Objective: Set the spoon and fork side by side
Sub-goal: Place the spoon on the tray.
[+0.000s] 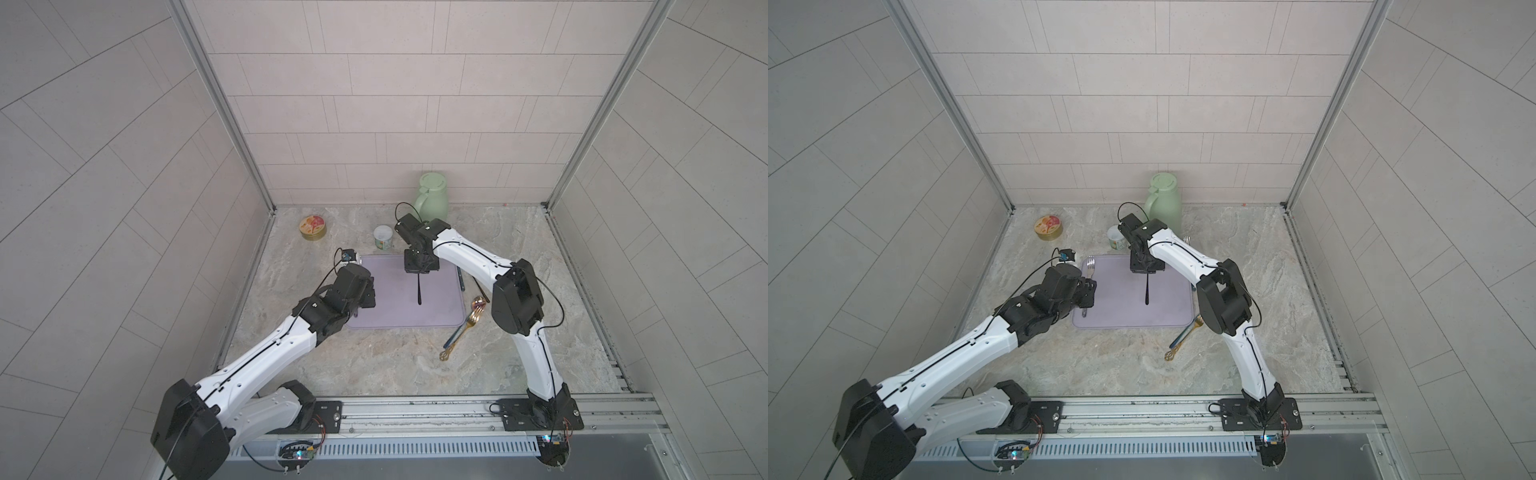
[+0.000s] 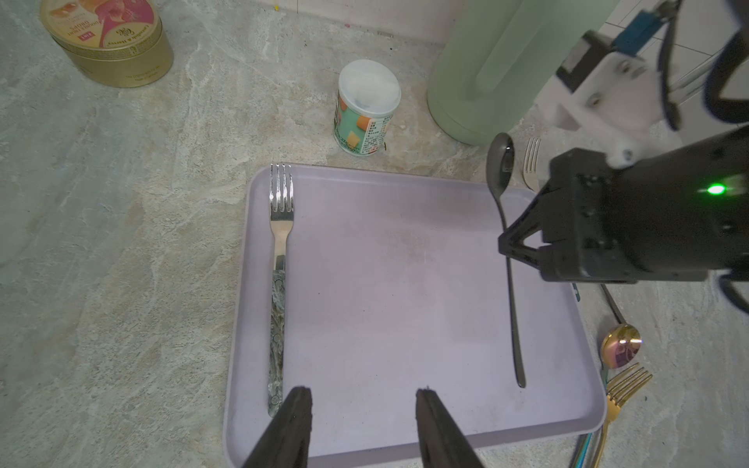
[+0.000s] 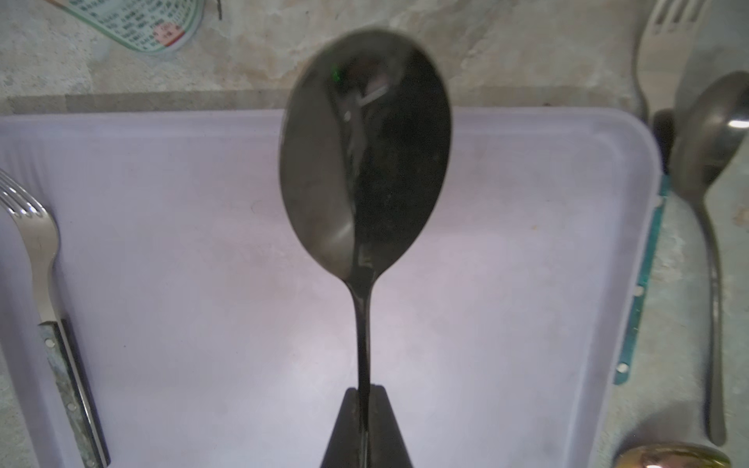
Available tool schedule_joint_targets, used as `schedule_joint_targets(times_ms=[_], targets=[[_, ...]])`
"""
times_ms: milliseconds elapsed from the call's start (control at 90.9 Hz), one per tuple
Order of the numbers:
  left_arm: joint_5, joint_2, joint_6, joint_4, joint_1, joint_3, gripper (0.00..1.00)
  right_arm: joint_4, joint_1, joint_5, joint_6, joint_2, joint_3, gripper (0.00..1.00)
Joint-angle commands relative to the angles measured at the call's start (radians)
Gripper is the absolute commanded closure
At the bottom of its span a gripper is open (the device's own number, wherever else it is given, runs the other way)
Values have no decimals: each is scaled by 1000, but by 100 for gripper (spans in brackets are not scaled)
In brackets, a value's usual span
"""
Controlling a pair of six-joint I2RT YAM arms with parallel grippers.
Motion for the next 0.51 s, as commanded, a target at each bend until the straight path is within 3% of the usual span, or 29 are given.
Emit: schedule_joint_targets(times_ms=[0,495], targets=[[-4,-7,-4,13,5,-12,56,-34,30,-37,22,63,86,95],[-8,13,0,22,6,-9,56,45,98,-141,93,253,222,92]])
